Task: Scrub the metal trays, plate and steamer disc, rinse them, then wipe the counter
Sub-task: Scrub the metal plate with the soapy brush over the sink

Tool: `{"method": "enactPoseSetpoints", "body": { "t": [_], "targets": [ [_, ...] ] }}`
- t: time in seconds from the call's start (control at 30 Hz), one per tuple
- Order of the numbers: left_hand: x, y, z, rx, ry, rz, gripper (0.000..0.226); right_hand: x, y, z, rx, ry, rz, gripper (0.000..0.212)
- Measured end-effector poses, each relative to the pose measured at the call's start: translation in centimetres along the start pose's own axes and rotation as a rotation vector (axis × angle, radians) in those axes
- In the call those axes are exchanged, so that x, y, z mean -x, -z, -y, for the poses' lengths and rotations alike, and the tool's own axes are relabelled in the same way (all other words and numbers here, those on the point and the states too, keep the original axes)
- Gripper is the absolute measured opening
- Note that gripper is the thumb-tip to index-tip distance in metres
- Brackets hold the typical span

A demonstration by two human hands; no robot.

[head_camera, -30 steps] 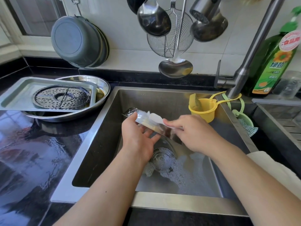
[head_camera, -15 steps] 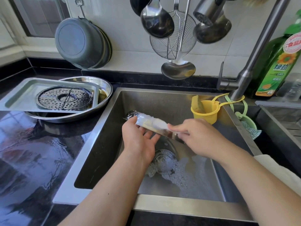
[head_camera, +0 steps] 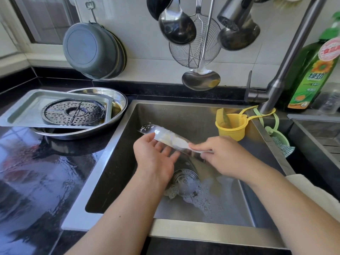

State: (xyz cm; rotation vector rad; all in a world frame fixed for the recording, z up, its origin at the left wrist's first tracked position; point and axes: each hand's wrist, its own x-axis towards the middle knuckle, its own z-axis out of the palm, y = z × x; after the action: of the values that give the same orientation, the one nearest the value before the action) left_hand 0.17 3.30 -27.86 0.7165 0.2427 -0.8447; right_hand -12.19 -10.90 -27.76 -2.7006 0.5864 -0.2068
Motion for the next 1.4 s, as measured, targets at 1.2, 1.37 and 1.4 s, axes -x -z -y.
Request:
{"method": "enactPoseSetpoints", "body": {
  "t": [1.2, 1.37, 1.4],
  "targets": [
    [0.3, -0.4, 0.8, -0.132, 0.034, 0.072, 0.044, -0.3, -0.5, 0.7, -0.032, 0.021, -0.042, 0.044],
    [0.2, -0.4, 0.5, 0.017, -0.021, 0.063, 0.044, 0.1, 0.2, 0.4, -0.079, -0.033, -0.019, 0.042],
    [0.2, -0.4, 0.4, 0.042, -0.032, 0.05, 0.043, 0.2, 0.0, 0.7, -0.082, -0.006, 0.001, 0.041]
  ]
}}
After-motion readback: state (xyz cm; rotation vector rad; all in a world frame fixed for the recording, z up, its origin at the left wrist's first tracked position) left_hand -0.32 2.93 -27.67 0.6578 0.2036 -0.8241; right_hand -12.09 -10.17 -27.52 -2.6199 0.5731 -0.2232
